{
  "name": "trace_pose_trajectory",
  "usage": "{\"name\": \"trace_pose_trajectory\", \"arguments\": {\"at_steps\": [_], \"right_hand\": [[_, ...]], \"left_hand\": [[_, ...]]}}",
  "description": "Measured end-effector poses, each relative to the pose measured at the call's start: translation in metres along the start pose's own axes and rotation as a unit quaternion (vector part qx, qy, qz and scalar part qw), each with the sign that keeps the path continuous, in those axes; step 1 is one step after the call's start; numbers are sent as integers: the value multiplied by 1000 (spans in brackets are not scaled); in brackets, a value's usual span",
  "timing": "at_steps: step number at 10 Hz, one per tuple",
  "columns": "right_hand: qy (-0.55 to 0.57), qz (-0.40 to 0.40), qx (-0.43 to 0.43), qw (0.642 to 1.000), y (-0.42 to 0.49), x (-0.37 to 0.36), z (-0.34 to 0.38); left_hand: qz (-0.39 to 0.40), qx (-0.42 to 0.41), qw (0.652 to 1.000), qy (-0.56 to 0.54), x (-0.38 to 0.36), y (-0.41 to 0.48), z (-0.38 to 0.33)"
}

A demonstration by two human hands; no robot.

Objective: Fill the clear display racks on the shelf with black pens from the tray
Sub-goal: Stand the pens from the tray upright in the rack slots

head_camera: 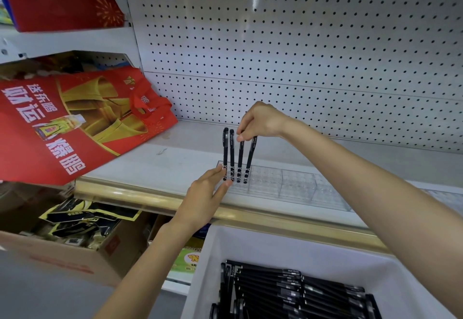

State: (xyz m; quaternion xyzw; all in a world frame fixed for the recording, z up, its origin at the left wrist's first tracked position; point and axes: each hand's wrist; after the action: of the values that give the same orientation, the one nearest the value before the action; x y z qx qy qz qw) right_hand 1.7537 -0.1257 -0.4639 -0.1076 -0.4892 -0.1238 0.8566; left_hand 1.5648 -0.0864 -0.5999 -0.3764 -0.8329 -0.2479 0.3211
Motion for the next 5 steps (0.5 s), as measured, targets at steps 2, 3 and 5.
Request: {"name": "trace_pose_trajectory", "arguments": {"at_steps": [2, 3, 5], "right_hand": [[-2, 20, 13, 1000, 2, -1, 5], [3, 2, 25, 1000, 4, -7, 7], [4, -19, 31, 999, 6, -18, 6]], "left_hand": [[-3, -1, 1000, 2, 0, 0, 1], [-2, -1, 1000, 9, 0, 0, 1], [0, -13, 999, 33, -1, -1, 3]]}}
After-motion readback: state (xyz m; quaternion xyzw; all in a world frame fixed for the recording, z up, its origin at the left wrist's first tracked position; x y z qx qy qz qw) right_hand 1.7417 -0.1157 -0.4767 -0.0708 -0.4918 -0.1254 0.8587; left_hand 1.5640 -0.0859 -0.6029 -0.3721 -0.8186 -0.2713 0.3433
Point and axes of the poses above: each hand's wrist, its own y-axis towards the middle knuckle, its own x-axis out of the back of the hand, z = x × y, and after that the axes turned 3 degrees about z, right-handed
